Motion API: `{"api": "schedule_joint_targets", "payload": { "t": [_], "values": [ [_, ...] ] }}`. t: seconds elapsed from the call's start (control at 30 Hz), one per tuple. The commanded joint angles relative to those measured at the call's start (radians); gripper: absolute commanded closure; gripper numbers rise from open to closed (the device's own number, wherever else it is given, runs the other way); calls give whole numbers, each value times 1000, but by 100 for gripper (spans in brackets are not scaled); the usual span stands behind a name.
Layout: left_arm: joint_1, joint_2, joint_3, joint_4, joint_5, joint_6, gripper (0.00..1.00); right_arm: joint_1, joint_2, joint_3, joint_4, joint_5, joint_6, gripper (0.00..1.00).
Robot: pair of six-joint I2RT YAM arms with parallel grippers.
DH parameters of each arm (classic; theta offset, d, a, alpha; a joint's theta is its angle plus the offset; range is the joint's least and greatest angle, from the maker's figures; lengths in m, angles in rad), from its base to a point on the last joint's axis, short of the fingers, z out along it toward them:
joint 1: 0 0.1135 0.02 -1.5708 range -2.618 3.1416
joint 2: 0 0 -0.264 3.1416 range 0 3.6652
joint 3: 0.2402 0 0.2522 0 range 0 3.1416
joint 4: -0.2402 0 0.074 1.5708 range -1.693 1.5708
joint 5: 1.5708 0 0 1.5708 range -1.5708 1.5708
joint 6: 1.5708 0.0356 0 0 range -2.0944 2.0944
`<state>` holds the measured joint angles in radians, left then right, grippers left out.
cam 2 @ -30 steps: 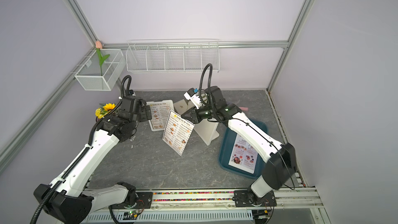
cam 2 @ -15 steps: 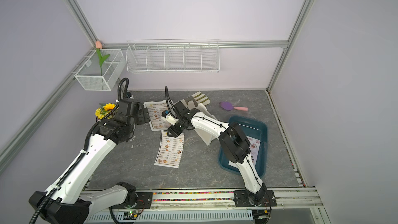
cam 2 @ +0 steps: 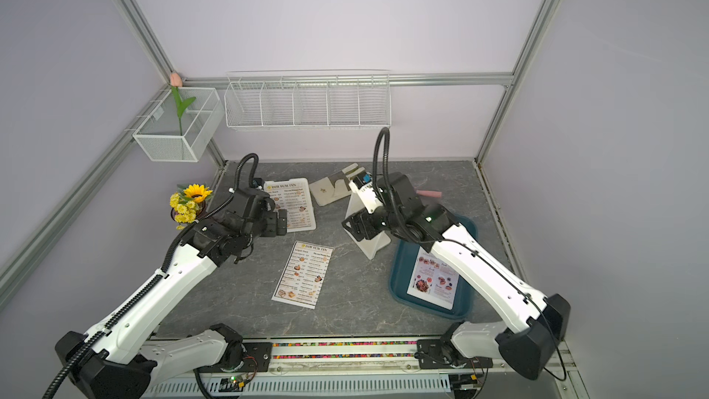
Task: Replace the menus in the menu holders
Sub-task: Move the menu holder to the center of the board.
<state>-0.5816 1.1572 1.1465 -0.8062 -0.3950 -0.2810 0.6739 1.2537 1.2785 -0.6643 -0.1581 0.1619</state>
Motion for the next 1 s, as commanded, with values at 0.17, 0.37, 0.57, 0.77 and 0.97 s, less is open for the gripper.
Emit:
{"api": "schedule_joint_targets", "payload": {
  "t": [0.17, 0.37, 0.57, 0.77, 0.97],
  "values": [
    [-84, 35, -23, 56, 65, -38, 1, -155, -171, -246, -183, 84, 127, 16],
    [-90, 46, -18, 75, 72, -40, 1, -156, -168, -358, 90, 81, 102, 22],
    [-90, 32, -13, 64, 65, -26, 1, -159, -44, -311, 193, 109, 35, 49],
    [-90, 22, -14, 51, 50, -25, 1, -171, 40, -262, 210, 103, 12, 72],
    [-91, 22, -12, 53, 42, -16, 1, -172, 106, -216, 242, 54, 14, 82]
  ]
}}
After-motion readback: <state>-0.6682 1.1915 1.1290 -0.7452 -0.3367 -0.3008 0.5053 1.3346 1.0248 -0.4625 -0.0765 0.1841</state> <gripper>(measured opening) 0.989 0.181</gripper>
